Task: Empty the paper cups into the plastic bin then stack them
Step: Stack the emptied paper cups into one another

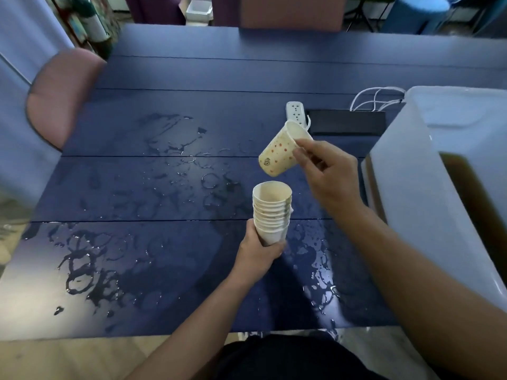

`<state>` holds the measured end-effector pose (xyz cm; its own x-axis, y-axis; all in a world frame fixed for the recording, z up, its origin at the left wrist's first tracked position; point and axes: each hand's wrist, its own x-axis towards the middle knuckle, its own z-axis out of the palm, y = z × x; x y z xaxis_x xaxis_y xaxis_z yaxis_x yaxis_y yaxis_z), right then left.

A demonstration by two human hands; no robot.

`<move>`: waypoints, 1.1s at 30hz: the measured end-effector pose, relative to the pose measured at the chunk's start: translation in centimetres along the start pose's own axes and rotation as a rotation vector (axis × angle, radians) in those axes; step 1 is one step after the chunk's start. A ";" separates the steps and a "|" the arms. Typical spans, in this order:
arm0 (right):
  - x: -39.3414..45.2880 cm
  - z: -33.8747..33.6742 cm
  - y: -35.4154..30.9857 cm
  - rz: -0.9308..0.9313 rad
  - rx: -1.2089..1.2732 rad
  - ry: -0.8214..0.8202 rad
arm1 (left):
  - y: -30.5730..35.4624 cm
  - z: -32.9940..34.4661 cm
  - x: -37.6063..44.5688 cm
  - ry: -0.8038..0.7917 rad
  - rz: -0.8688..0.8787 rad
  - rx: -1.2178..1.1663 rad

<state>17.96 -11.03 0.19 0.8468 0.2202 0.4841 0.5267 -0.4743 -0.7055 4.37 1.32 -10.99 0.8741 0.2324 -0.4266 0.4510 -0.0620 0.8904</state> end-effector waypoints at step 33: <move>-2.5 -3.4 -1.1 0.117 -0.058 -0.759 | 0.9 0.9 -0.4 0.034 0.074 0.126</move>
<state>14.99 -13.97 1.48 0.7271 0.6800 -0.0945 0.4432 -0.5699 -0.6919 4.59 0.30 -10.17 0.9001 0.2554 -0.3530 0.4066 -0.2014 0.8911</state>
